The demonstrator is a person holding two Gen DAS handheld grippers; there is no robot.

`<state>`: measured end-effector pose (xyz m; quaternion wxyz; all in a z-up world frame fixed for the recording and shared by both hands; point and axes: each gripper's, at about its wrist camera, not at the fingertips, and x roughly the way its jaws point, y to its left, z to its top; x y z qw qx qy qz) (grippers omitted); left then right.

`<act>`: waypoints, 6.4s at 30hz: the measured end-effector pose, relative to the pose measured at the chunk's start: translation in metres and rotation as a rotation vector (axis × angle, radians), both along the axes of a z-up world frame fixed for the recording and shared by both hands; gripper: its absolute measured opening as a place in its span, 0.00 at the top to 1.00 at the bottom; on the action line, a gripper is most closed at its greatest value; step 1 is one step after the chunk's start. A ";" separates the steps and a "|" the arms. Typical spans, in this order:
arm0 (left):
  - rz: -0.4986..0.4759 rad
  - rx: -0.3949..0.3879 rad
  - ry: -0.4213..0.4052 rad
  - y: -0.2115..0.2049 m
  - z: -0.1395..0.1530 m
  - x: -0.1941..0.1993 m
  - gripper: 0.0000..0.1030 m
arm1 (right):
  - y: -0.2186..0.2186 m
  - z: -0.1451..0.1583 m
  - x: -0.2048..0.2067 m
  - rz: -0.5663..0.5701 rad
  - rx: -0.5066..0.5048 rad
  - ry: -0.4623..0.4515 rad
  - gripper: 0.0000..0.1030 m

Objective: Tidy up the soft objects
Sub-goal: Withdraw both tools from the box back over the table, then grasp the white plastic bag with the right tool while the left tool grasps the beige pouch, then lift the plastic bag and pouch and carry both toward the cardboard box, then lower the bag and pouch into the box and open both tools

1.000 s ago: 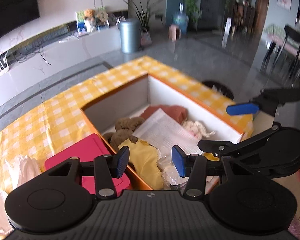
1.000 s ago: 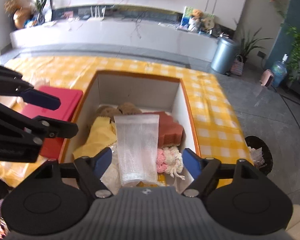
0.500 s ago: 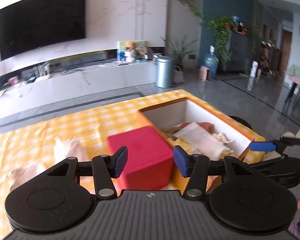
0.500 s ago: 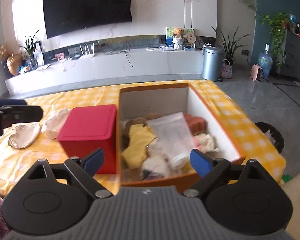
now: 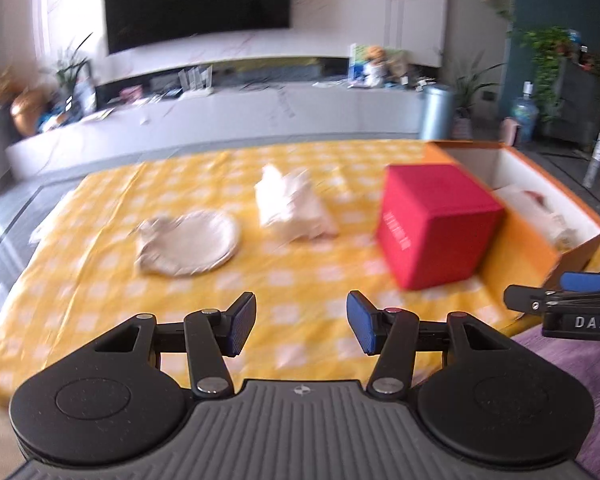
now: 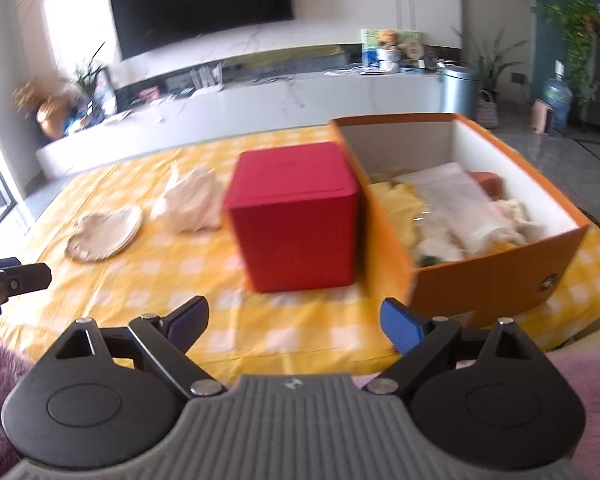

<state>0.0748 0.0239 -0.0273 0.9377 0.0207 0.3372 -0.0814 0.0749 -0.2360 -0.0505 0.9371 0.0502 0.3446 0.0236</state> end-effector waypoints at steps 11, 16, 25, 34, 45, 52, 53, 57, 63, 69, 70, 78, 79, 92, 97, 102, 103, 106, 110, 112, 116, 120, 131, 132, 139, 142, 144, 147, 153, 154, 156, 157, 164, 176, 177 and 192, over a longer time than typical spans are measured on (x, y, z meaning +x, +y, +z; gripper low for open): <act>0.072 -0.074 0.028 0.060 -0.016 -0.003 0.40 | 0.063 -0.014 0.011 0.135 -0.062 0.006 0.13; 0.070 -0.106 0.046 0.071 -0.020 0.004 0.40 | 0.083 -0.020 0.023 0.174 -0.062 0.029 0.20; 0.006 -0.028 0.054 0.085 -0.018 0.042 0.40 | 0.121 -0.022 0.061 0.269 -0.080 0.032 0.20; -0.129 0.079 0.064 0.080 -0.033 0.106 0.35 | 0.147 -0.030 0.125 0.300 -0.112 0.018 0.20; -0.158 0.089 0.122 0.077 -0.081 0.180 0.32 | 0.160 -0.051 0.227 0.246 -0.100 0.023 0.10; -0.137 0.120 0.141 0.069 -0.107 0.205 0.28 | 0.165 -0.077 0.271 0.209 -0.089 0.075 0.09; -0.129 0.128 0.135 0.069 -0.110 0.206 0.28 | 0.164 -0.081 0.275 0.203 -0.079 0.088 0.09; -0.097 0.137 0.107 0.071 -0.117 0.207 0.24 | 0.161 -0.095 0.283 0.197 -0.046 0.119 0.10; -0.072 0.098 0.096 0.079 -0.118 0.207 0.17 | 0.157 -0.100 0.285 0.208 -0.062 0.119 0.24; -0.071 0.093 0.095 0.076 -0.116 0.206 0.31 | 0.156 -0.096 0.279 0.240 -0.107 0.091 0.65; -0.069 0.094 0.093 0.077 -0.116 0.206 0.33 | 0.157 -0.094 0.278 0.250 -0.105 0.095 0.74; -0.018 0.149 0.077 0.078 -0.112 0.204 0.89 | 0.163 -0.086 0.256 0.309 -0.114 0.112 0.79; -0.024 0.143 0.082 0.078 -0.110 0.204 0.90 | 0.163 -0.084 0.252 0.315 -0.113 0.111 0.80; -0.034 -0.014 0.062 0.063 -0.040 0.125 0.92 | 0.138 -0.040 0.167 0.362 -0.072 0.108 0.81; -0.037 -0.054 0.056 0.046 -0.030 0.084 0.92 | 0.115 -0.036 0.122 0.360 -0.043 0.128 0.81; -0.022 -0.112 0.049 0.041 -0.022 0.048 0.92 | 0.089 -0.031 0.081 0.355 -0.019 0.139 0.81; -0.021 -0.123 0.045 0.040 -0.020 0.041 0.92 | 0.084 -0.031 0.074 0.351 -0.015 0.139 0.81; -0.026 -0.131 0.034 0.035 -0.015 0.023 0.92 | 0.068 -0.027 0.051 0.342 0.001 0.128 0.81; -0.042 -0.137 0.014 0.025 -0.006 0.006 0.92 | 0.054 -0.019 0.028 0.327 0.001 0.100 0.81; -0.052 -0.130 -0.007 0.018 0.000 -0.002 0.92 | 0.049 -0.012 0.019 0.325 0.010 0.081 0.81; -0.076 -0.118 -0.051 0.003 0.013 -0.016 0.92 | 0.038 0.001 0.003 0.317 0.026 0.038 0.81; -0.106 -0.131 -0.085 -0.010 0.026 -0.024 0.92 | 0.024 0.014 -0.011 0.296 0.044 -0.003 0.81; -0.255 -0.122 -0.177 -0.069 0.055 -0.024 0.92 | -0.034 0.040 -0.041 0.218 0.050 -0.065 0.81; -0.271 -0.122 -0.187 -0.075 0.058 -0.023 0.92 | -0.040 0.044 -0.042 0.211 0.043 -0.072 0.81; -0.378 -0.151 -0.233 -0.119 0.080 -0.009 0.92 | -0.075 0.067 -0.041 0.209 -0.047 -0.110 0.81; -0.421 -0.175 -0.244 -0.138 0.090 0.001 0.92 | -0.090 0.077 -0.036 0.209 -0.082 -0.116 0.81; -0.450 -0.179 -0.257 -0.152 0.095 0.008 0.92 | -0.099 0.082 -0.033 0.211 -0.107 -0.119 0.81; -0.491 -0.170 -0.280 -0.173 0.102 0.019 0.92 | -0.112 0.087 -0.023 0.210 -0.132 -0.114 0.81; -0.545 -0.144 -0.278 -0.213 0.099 0.045 0.92 | -0.139 0.083 0.003 0.193 -0.193 -0.087 0.81; -0.551 -0.141 -0.272 -0.218 0.097 0.047 0.92 | -0.141 0.082 0.007 0.191 -0.200 -0.078 0.81; -0.561 -0.141 -0.252 -0.229 0.091 0.056 0.92 | -0.147 0.078 0.017 0.188 -0.211 -0.059 0.81; -0.565 -0.141 -0.241 -0.233 0.088 0.059 0.92 | -0.150 0.075 0.023 0.185 -0.216 -0.049 0.81; -0.583 -0.148 -0.123 -0.256 0.056 0.093 0.92 | -0.168 0.047 0.065 0.189 -0.259 0.041 0.81; -0.596 -0.093 0.062 -0.273 -0.003 0.126 0.92 | -0.186 0.000 0.108 0.237 -0.279 0.196 0.79; -0.597 -0.087 0.075 -0.275 -0.007 0.127 0.92 | -0.187 -0.003 0.109 0.239 -0.277 0.207 0.79; -0.576 -0.021 0.242 -0.289 -0.033 0.140 0.92 | -0.196 -0.022 0.127 0.245 -0.202 0.313 0.71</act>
